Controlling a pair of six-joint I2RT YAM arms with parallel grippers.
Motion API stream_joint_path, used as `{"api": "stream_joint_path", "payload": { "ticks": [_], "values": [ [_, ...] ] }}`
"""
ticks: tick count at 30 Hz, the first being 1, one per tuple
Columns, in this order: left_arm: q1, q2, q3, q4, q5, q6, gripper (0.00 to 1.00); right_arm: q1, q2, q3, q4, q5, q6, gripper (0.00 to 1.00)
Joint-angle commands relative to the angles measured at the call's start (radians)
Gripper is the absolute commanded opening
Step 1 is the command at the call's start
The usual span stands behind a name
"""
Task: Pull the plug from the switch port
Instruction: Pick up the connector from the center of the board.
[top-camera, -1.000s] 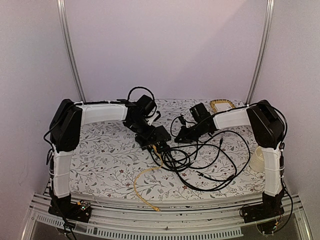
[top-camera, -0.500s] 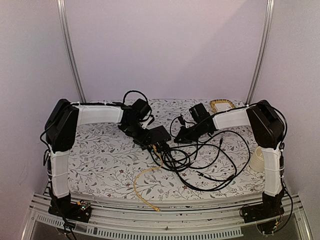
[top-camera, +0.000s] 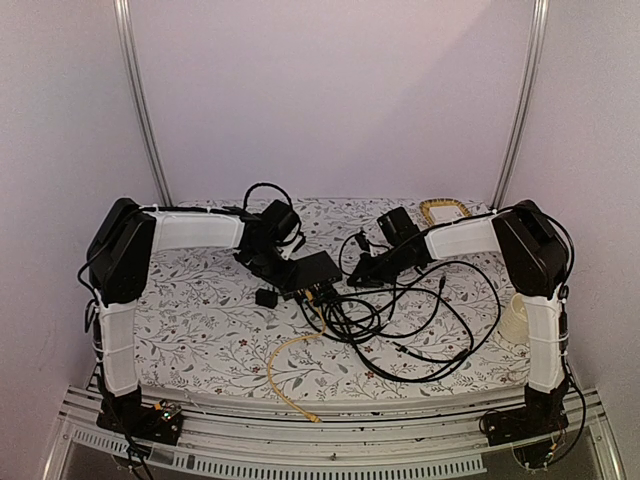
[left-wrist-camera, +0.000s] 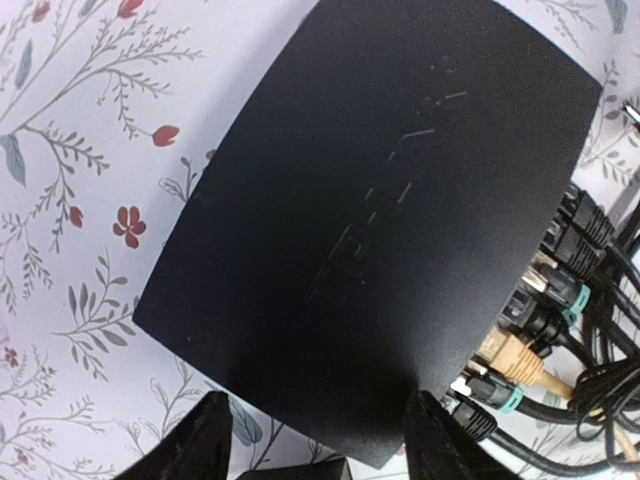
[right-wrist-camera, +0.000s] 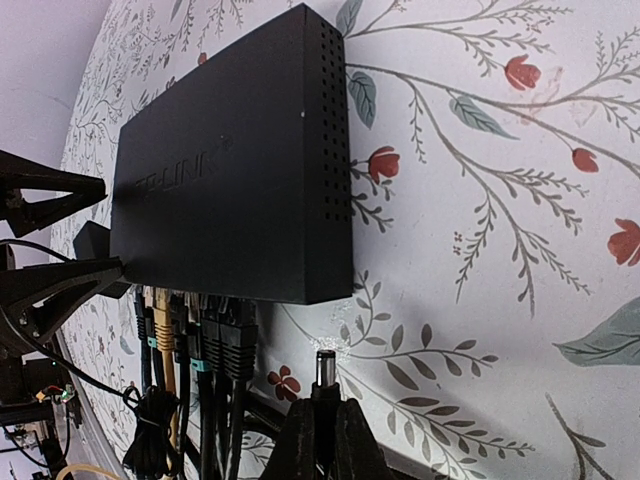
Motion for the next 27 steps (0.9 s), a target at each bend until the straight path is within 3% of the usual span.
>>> {"api": "stream_joint_path", "payload": {
  "ticks": [1,8,12,15,23,27],
  "values": [
    [0.013,-0.039,-0.015,0.013,-0.007,-0.002,0.57,0.008,-0.018,0.003,0.009,0.005,-0.010,0.04],
    [0.015,-0.079,-0.061,0.027,-0.011,-0.016,0.42,0.007,-0.021,0.002,0.005,0.009,-0.023,0.03],
    [0.015,-0.134,-0.078,0.029,-0.018,-0.034,0.22,0.007,-0.025,-0.003,0.001,0.013,-0.031,0.03],
    [0.014,-0.171,-0.095,0.029,-0.031,-0.048,0.00,0.007,-0.026,-0.002,0.001,0.015,-0.036,0.03],
    [0.012,-0.239,-0.131,0.006,-0.056,-0.060,0.00,0.011,-0.021,0.017,-0.013,0.009,-0.050,0.03],
    [0.013,-0.282,-0.140,-0.028,-0.139,-0.075,0.00,0.031,-0.014,0.058,-0.047,0.015,-0.076,0.05]
  ]
}}
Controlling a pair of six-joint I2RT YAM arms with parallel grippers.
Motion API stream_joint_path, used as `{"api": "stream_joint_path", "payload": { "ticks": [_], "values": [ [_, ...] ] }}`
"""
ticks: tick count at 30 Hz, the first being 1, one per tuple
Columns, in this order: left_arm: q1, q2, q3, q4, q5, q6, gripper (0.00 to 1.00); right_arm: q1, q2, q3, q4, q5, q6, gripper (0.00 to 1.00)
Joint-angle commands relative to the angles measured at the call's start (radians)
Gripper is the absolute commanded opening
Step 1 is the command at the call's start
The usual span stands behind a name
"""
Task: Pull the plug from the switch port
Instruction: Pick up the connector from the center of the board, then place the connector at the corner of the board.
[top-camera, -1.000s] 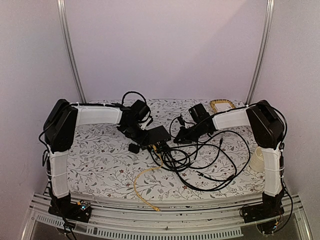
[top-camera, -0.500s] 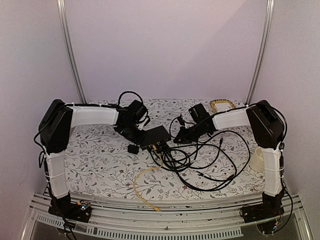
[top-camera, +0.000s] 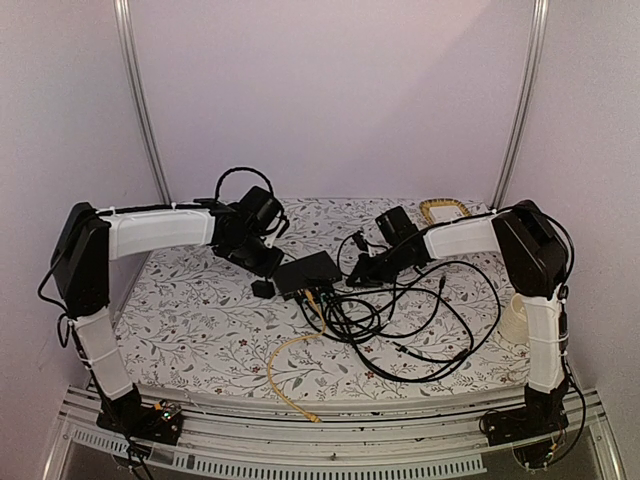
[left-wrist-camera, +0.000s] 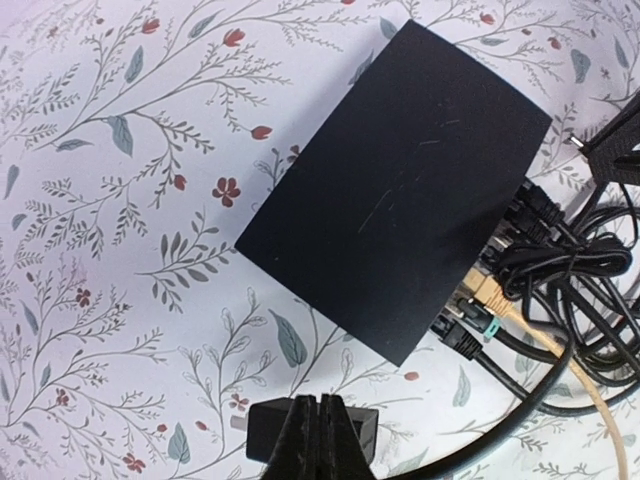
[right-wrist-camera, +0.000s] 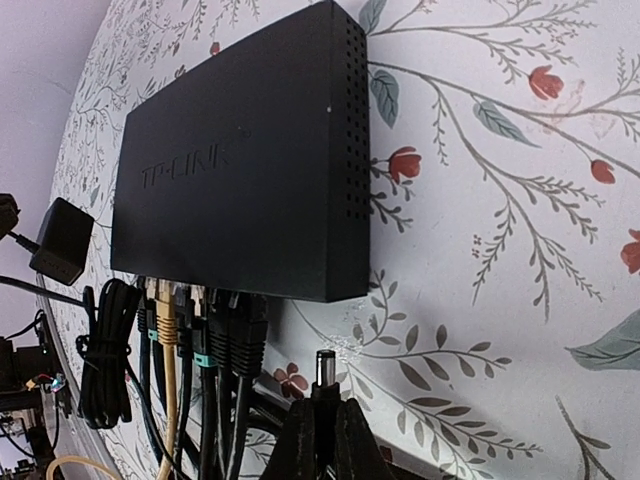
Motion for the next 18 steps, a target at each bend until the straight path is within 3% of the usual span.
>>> {"api": "stream_joint_path", "payload": {
  "ticks": [1,5,8,18],
  "values": [
    [0.011,-0.075,-0.018,-0.041,-0.105,-0.028,0.00,0.033,-0.012,0.070,-0.044,0.016,-0.042,0.08],
    [0.024,-0.139,-0.022,-0.050,-0.182,-0.066,0.00,0.071,-0.012,0.129,-0.092,0.037,-0.076,0.34],
    [0.038,-0.200,-0.020,-0.050,-0.237,-0.091,0.00,0.090,-0.022,0.159,-0.109,0.049,-0.087,0.44],
    [0.105,-0.367,-0.028,-0.079,-0.425,-0.163,0.00,0.111,-0.061,0.187,-0.116,0.081,-0.081,0.49]
  ]
}}
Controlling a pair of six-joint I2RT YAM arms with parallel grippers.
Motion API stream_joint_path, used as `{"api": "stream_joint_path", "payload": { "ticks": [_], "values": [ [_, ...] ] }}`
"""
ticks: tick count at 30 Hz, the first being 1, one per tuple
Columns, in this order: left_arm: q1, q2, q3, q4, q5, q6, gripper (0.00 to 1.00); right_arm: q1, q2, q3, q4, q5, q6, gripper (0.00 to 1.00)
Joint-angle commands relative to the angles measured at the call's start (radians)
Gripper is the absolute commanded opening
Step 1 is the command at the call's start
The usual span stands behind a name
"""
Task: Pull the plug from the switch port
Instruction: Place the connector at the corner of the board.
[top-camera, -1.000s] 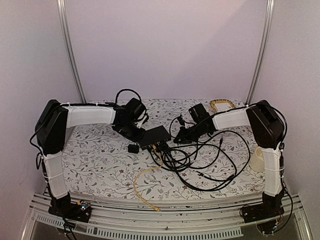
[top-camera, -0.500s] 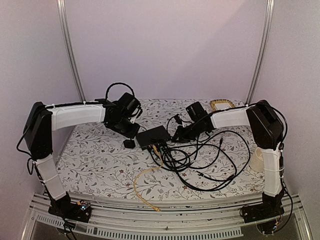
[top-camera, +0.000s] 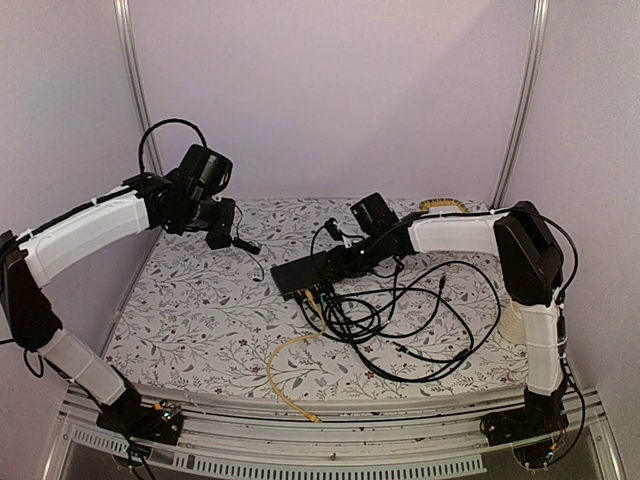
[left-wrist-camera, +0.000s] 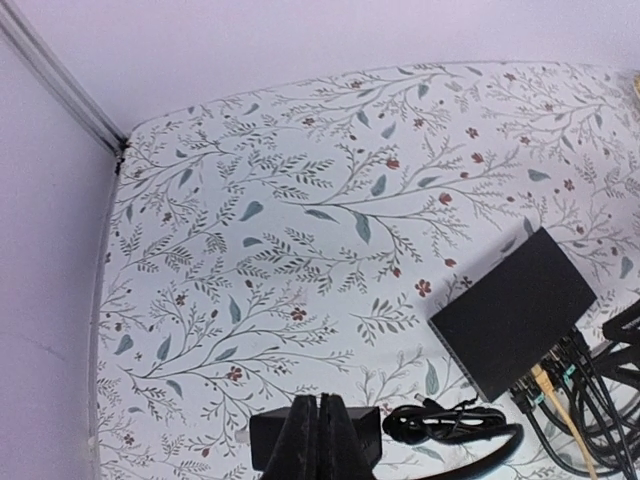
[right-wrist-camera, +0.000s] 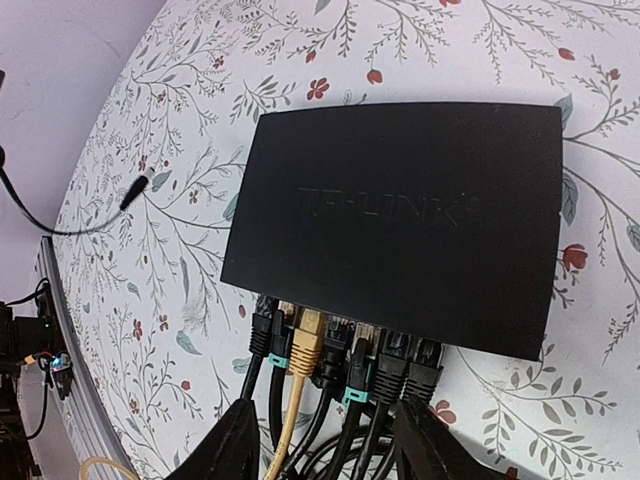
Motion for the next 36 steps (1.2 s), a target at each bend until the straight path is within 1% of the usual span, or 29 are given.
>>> {"api": "stream_joint_path", "payload": {
  "ticks": [1,6,9,13,15,20,27,31,34,35,36],
  "values": [
    [0.045,-0.045,-0.012,-0.039,-0.134,-0.057,0.00,0.001,-0.062,0.013,-0.013,0.032,-0.004,0.49],
    [0.099,-0.079,-0.049,-0.101,-0.202,-0.147,0.00,0.004,-0.094,-0.042,0.021,0.046,0.009,0.49],
    [0.141,-0.074,-0.090,-0.097,-0.180,-0.182,0.00,0.005,-0.106,-0.075,0.039,0.045,0.012,0.49],
    [0.217,-0.038,-0.122,-0.022,-0.096,-0.184,0.00,0.007,-0.113,-0.099,0.046,0.042,0.014,0.49],
    [0.256,-0.005,-0.109,0.018,-0.051,-0.162,0.00,0.009,-0.112,-0.107,0.049,0.041,0.012,0.49],
    [0.365,0.112,-0.043,0.057,0.071,-0.138,0.00,0.015,-0.097,-0.113,0.033,0.040,0.011,0.50],
    [0.471,0.288,0.017,0.088,0.141,-0.124,0.00,0.019,-0.077,-0.119,0.021,0.048,0.017,0.50],
    [0.526,0.360,0.042,0.113,0.187,-0.129,0.00,0.023,-0.059,-0.102,0.006,0.055,0.021,0.50],
    [0.549,0.405,0.055,0.133,0.232,-0.131,0.04,0.027,-0.046,-0.078,-0.018,0.064,0.017,0.50],
    [0.556,0.419,0.063,0.135,0.246,-0.130,0.07,0.027,-0.044,-0.072,-0.025,0.068,0.015,0.50],
    [0.561,0.432,0.067,0.136,0.262,-0.131,0.12,0.028,-0.043,-0.067,-0.029,0.070,0.014,0.50]
  ]
}}
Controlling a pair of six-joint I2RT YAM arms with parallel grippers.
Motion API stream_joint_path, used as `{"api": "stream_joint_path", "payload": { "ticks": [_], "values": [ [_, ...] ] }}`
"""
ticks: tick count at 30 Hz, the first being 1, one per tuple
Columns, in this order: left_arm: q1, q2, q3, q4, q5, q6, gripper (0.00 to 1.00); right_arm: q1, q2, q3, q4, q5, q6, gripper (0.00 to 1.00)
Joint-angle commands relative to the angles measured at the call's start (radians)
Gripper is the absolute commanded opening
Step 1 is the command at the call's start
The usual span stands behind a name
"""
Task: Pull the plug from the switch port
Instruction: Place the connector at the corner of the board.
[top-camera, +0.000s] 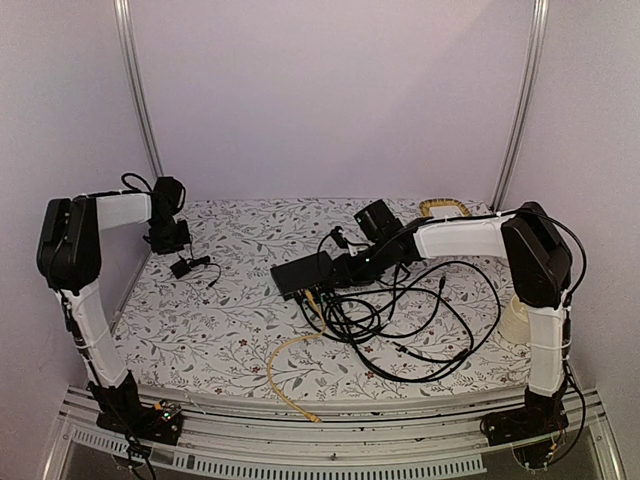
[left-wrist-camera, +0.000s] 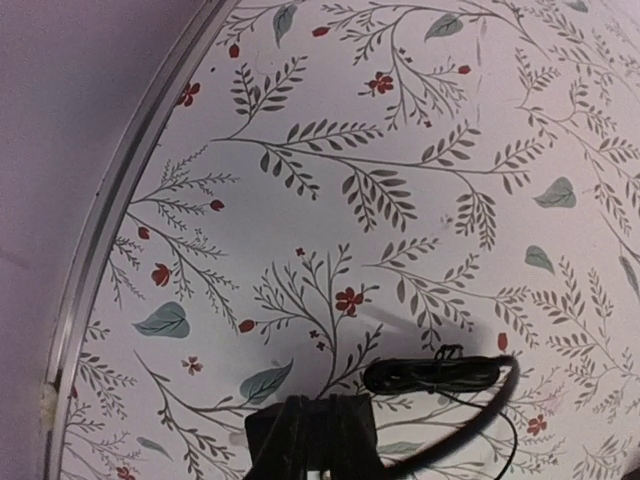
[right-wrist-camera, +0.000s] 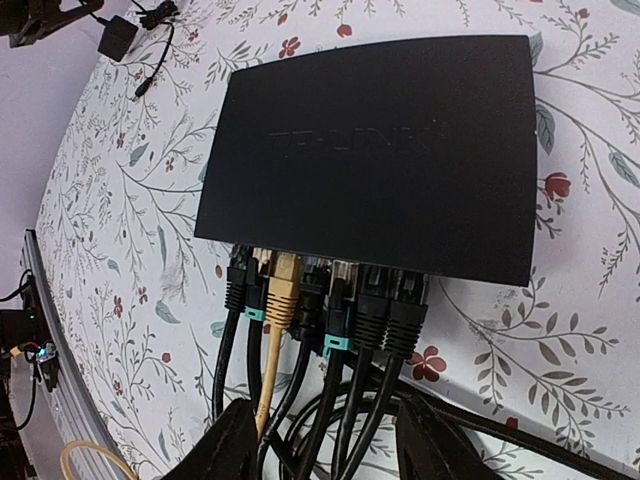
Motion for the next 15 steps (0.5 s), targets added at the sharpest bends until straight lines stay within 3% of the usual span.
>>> {"api": "stream_joint_path", "payload": {
  "ticks": [1,4,7,15],
  "values": [
    [0.032,0.045,0.047,0.044,0.095,0.001,0.25,0.012,0.023,0.045,-0.035,0.028,0.000,0.50],
    [0.043,0.084,0.051,0.050,0.135,-0.009,0.48,0.012,0.025,0.054,-0.040,0.031,0.001,0.51],
    [0.048,0.092,0.062,0.045,0.163,-0.019,0.61,0.013,0.020,0.055,-0.039,0.035,0.003,0.51],
    [0.040,-0.024,0.034,0.017,0.210,-0.067,0.74,0.012,-0.015,0.044,-0.026,0.054,0.005,0.51]
  ]
}}
